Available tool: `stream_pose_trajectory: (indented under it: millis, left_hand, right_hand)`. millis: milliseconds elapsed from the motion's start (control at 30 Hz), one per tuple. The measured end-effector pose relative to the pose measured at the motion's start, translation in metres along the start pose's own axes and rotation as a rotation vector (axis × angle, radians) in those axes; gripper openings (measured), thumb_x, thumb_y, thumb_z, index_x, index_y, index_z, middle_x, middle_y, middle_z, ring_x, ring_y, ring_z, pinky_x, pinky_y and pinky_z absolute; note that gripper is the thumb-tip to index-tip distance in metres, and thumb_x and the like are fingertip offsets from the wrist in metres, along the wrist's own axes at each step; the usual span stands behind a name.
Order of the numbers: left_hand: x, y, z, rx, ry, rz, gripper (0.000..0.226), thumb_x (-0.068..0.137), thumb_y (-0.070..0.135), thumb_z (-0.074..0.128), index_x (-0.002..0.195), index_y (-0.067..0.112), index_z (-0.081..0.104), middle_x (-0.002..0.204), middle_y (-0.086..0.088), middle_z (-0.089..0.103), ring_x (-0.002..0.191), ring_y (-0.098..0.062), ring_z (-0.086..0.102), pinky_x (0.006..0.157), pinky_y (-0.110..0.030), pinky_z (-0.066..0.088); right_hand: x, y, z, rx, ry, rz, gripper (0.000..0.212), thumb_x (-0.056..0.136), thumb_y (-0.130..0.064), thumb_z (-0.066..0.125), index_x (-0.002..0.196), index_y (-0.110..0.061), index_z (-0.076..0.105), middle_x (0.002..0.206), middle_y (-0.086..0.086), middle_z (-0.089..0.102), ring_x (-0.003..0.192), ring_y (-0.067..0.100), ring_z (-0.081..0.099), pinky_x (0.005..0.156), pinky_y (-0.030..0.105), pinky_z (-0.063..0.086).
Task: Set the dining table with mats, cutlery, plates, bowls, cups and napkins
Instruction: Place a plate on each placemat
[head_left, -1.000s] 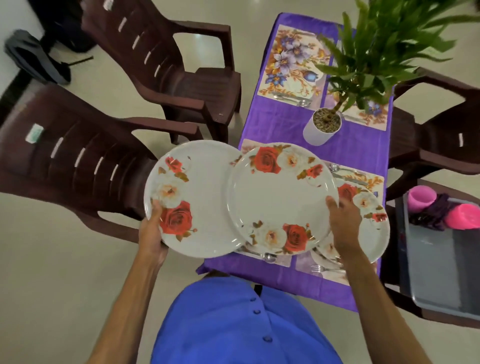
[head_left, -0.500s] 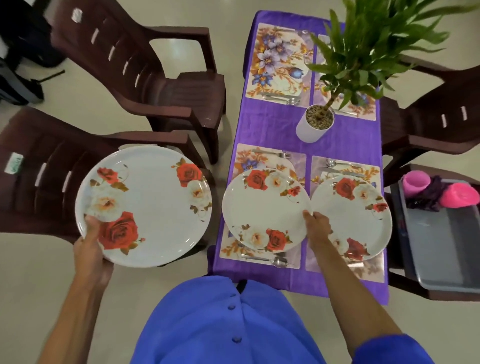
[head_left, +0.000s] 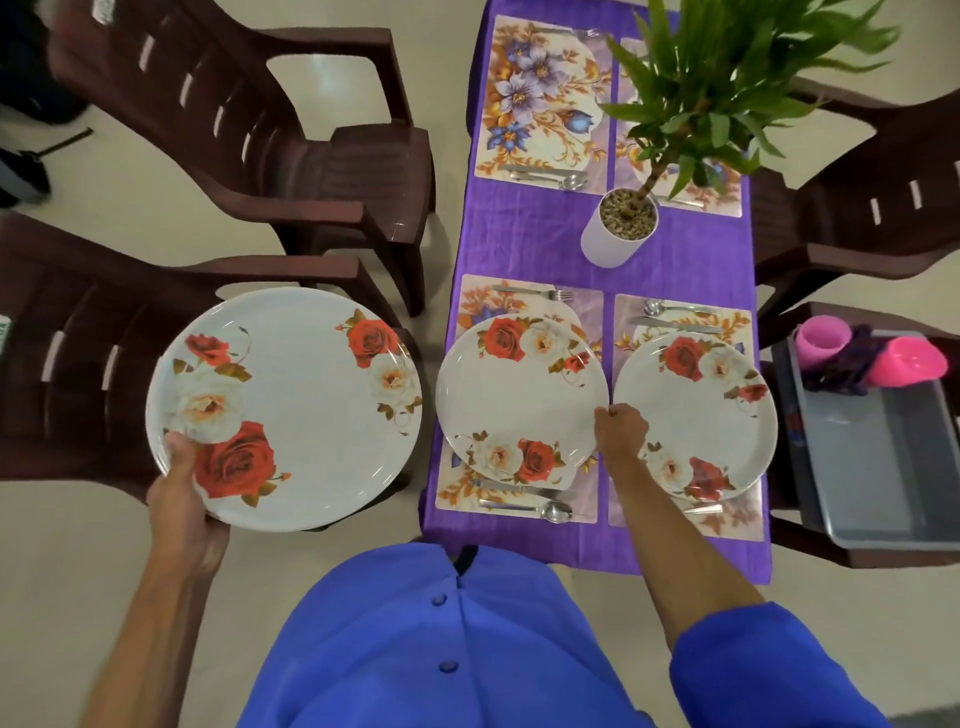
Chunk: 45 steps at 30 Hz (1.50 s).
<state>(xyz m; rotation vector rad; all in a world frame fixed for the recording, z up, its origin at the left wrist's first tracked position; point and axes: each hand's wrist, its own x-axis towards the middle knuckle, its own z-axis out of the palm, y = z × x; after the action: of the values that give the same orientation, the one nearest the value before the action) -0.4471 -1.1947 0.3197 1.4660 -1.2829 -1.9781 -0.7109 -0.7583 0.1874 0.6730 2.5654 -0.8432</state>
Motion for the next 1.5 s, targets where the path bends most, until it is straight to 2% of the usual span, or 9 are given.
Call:
stream_pose_trajectory:
  millis: [167,400,567,667,800,1133,1200,1333,1500]
  left_hand:
    - [-0.005,-0.002,0.013,-0.007,-0.028,-0.019,0.063,0.099,0.063,0.056,0.142,0.016,0.062,0.138,-0.009,0.068,0.123,-0.027,0.068,0.094,-0.049,0.060]
    - [-0.010,-0.003,0.013,-0.028,-0.023,-0.037,0.062,0.099,0.062,0.056,0.140,0.015,0.064,0.137,-0.011,0.069,0.122,-0.029,0.069,0.091,-0.051,0.061]
    - [-0.022,-0.006,0.011,-0.042,-0.034,-0.021,0.056,0.101,0.060,0.055,0.134,0.017,0.067,0.132,-0.010,0.071,0.109,-0.022,0.074,0.085,-0.046,0.064]
    - [-0.034,-0.009,0.012,-0.042,-0.026,-0.024,0.051,0.100,0.062,0.054,0.122,0.021,0.074,0.128,-0.009,0.073,0.104,-0.022,0.075,0.078,-0.042,0.066]
    - [-0.051,-0.018,0.014,-0.066,-0.006,0.008,0.051,0.102,0.060,0.053,0.126,0.020,0.072,0.131,-0.012,0.071,0.110,-0.024,0.073,0.089,-0.047,0.063]
    - [-0.091,-0.055,0.015,-0.164,0.043,0.001,0.059,0.099,0.062,0.057,0.134,0.015,0.068,0.133,-0.015,0.070,0.121,-0.036,0.068,0.092,-0.057,0.060]
    - [-0.099,-0.053,0.015,-0.220,0.043,-0.013,0.053,0.103,0.059,0.053,0.123,0.015,0.075,0.127,-0.017,0.072,0.108,-0.034,0.073,0.079,-0.056,0.064]
    - [-0.104,-0.039,0.012,-0.301,0.048,-0.046,0.055,0.104,0.060,0.045,0.116,0.019,0.080,0.130,-0.019,0.071,0.107,-0.030,0.074,0.077,-0.049,0.065]
    - [-0.084,-0.011,-0.042,-0.407,0.091,0.019,0.089,0.089,0.082,0.033,0.142,0.016,0.063,0.134,-0.017,0.069,0.121,-0.031,0.069,0.094,-0.049,0.061]
  right_hand:
    - [-0.001,0.006,0.003,-0.037,0.056,0.020,0.021,0.090,-0.010,0.058,0.090,0.007,0.070,0.084,0.019,0.071,0.080,0.035,0.069,0.063,0.027,0.041]
    - [-0.023,0.002,-0.005,-0.053,0.086,0.017,0.034,0.097,-0.013,0.059,0.128,-0.004,0.049,0.118,0.022,0.066,0.105,0.042,0.066,0.078,0.040,0.050]
    - [-0.020,0.003,-0.007,-0.241,0.120,-0.068,0.032,0.097,-0.019,0.061,0.126,-0.007,0.058,0.124,0.018,0.059,0.115,0.036,0.056,0.090,0.047,0.052]
    - [-0.014,0.006,-0.008,-0.183,0.097,-0.089,0.023,0.096,-0.016,0.063,0.115,-0.003,0.064,0.114,0.016,0.067,0.103,0.033,0.065,0.081,0.039,0.052]
    - [-0.006,0.008,-0.012,-0.210,0.113,-0.134,0.017,0.097,-0.015,0.063,0.104,-0.001,0.070,0.103,0.015,0.072,0.091,0.031,0.070,0.074,0.036,0.054]
    - [-0.031,-0.006,-0.017,-0.292,0.176,-0.289,0.034,0.102,-0.027,0.058,0.128,-0.005,0.059,0.125,0.016,0.063,0.116,0.034,0.058,0.089,0.045,0.051]
    - [-0.063,-0.029,-0.013,-0.051,0.016,-0.455,0.030,0.106,-0.030,0.053,0.121,-0.007,0.066,0.115,0.011,0.071,0.107,0.029,0.066,0.083,0.035,0.050]
    - [-0.160,-0.108,0.004,0.352,-0.795,-0.347,0.037,0.102,-0.047,0.059,0.127,-0.021,0.061,0.113,-0.003,0.075,0.100,0.015,0.074,0.080,0.029,0.060]
    - [-0.243,-0.181,0.051,0.275,-0.687,-0.631,0.034,0.094,-0.045,0.071,0.118,-0.022,0.064,0.111,-0.005,0.075,0.099,0.009,0.073,0.086,0.036,0.063]
